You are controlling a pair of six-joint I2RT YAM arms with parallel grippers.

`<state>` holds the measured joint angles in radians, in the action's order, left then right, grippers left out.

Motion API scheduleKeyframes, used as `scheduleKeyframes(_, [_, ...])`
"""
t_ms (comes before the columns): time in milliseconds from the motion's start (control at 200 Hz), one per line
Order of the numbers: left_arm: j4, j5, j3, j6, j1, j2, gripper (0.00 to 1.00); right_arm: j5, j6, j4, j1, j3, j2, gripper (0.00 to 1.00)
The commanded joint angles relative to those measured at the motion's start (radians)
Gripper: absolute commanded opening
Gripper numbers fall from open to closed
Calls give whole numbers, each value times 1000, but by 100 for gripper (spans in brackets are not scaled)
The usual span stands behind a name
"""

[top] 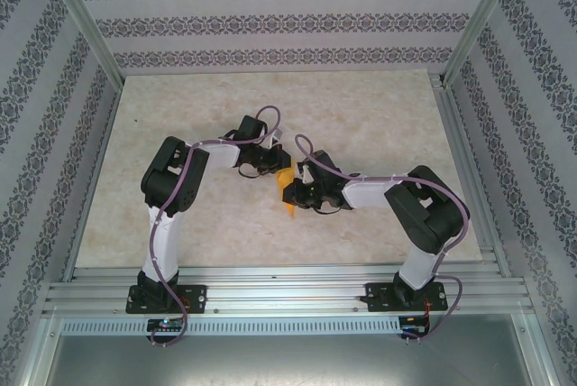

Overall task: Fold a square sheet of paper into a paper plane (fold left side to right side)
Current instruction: Fold the wing for the fifth time at the center of the table.

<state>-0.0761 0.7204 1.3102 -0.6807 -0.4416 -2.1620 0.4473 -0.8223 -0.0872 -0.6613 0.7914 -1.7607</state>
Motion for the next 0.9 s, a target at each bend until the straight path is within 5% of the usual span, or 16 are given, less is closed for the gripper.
scheduleKeyframes(0, [-56,-75,-6,35,-7,-61,11,-5,-17,-29,-13,-3,-29,15])
scheduleKeyframes(475, [-65,-47,25,43,-2,-48,12,-19,3,47,-25,10,-74,15])
scheduleKeyframes(894, [-287,-114,78,196,68,227,26,-91,32,169,-25,26,-92,15])
